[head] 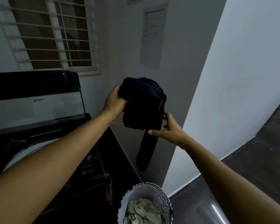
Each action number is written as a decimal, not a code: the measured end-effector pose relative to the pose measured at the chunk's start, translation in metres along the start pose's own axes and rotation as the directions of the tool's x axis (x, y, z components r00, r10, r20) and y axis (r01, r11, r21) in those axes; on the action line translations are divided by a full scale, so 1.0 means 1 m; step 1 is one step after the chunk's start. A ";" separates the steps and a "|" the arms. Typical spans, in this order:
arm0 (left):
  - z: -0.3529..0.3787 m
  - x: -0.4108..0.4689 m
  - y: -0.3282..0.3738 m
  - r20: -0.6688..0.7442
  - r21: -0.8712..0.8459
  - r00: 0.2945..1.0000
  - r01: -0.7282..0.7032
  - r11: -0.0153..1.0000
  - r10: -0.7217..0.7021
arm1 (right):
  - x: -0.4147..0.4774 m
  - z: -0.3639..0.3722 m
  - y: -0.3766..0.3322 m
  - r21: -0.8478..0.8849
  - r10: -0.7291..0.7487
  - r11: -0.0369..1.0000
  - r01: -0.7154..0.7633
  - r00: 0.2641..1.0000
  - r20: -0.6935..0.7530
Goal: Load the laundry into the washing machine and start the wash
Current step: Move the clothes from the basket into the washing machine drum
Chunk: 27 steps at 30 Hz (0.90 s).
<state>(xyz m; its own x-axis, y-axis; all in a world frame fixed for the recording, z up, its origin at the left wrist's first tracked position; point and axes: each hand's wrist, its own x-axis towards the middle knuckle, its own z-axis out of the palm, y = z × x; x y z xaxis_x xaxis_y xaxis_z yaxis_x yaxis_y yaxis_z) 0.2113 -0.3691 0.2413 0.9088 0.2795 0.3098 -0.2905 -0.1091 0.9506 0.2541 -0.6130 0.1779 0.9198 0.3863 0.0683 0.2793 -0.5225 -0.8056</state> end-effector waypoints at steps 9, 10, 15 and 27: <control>-0.102 0.013 0.021 -0.083 -0.118 0.997 -0.015 0.993 0.005 | 0.047 0.071 -0.063 0.742 0.301 0.580 -0.335 0.935 0.188; -0.121 0.014 0.017 -0.099 -0.093 0.995 -0.016 0.996 0.006 | 0.056 0.077 -0.077 0.790 0.281 0.524 -0.317 0.940 0.191; -0.211 0.006 -0.016 -0.205 0.008 0.977 0.051 0.999 -0.049 | 0.088 0.123 -0.152 0.841 0.079 0.495 -0.221 0.975 0.210; -0.370 -0.017 -0.104 -0.215 0.147 0.902 0.410 0.900 -0.375 | 0.151 0.333 -0.199 0.472 0.090 0.818 -0.329 0.884 0.459</control>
<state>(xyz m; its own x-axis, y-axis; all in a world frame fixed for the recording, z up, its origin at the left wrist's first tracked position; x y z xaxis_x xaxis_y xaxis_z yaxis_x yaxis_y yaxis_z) 0.1153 -0.0091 0.1437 0.8642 0.4977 -0.0738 0.1551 -0.1241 0.9801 0.2457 -0.1979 0.1526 0.7117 0.6432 -0.2825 -0.2043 -0.1952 -0.9592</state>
